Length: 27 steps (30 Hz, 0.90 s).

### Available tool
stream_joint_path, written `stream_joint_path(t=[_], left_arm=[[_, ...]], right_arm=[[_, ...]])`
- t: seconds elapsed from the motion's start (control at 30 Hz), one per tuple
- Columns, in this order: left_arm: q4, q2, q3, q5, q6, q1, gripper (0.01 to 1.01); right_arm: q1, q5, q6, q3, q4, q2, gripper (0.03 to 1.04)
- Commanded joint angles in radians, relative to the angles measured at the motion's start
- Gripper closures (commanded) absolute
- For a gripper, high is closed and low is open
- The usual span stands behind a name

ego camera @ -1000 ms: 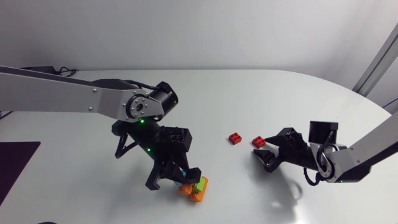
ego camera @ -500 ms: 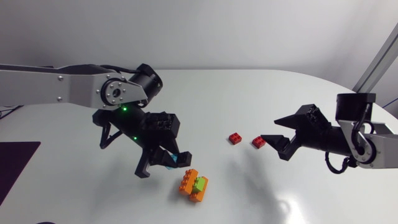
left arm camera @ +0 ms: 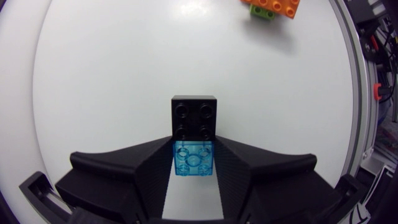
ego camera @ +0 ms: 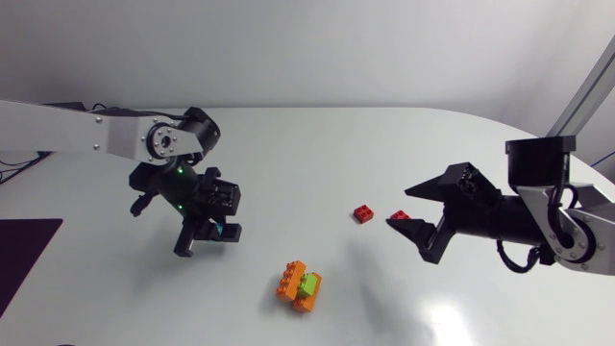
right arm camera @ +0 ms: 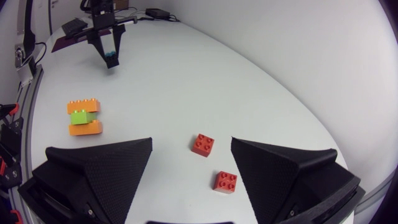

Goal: Separate the duplo bricks

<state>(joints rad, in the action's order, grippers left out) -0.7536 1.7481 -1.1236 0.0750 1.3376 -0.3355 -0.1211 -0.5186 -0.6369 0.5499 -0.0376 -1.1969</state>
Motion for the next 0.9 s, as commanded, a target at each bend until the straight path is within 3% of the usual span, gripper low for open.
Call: stream_joint_path(t=[0.0, 0.4, 0.5, 0.57, 0.77, 0.87], left_arm=[[0.010, 0.057, 0.021, -0.026, 0.046, 0.003, 0.767], [0.022, 0.151, -0.025, -0.060, 0.041, -0.020, 0.741], [0.022, 0.154, -0.038, -0.061, 0.038, -0.022, 0.569], [0.019, 0.152, -0.044, -0.061, 0.038, -0.020, 0.551], [0.008, 0.122, -0.039, -0.058, 0.037, -0.028, 0.354], [0.010, 0.114, -0.035, -0.040, 0.035, -0.048, 0.339]], right_arm=[[-0.034, 0.017, -0.018, 0.004, 0.021, 0.011, 0.15], [-0.111, 0.040, -0.046, 0.002, 0.081, 0.028, 0.15], [-0.138, 0.049, -0.046, 0.013, 0.084, 0.019, 0.13], [-0.147, 0.051, -0.046, 0.021, 0.090, 0.014, 0.13], [-0.161, 0.052, -0.052, 0.015, 0.087, -0.001, 0.12], [-0.160, 0.051, -0.053, 0.008, 0.079, -0.004, 0.12]])
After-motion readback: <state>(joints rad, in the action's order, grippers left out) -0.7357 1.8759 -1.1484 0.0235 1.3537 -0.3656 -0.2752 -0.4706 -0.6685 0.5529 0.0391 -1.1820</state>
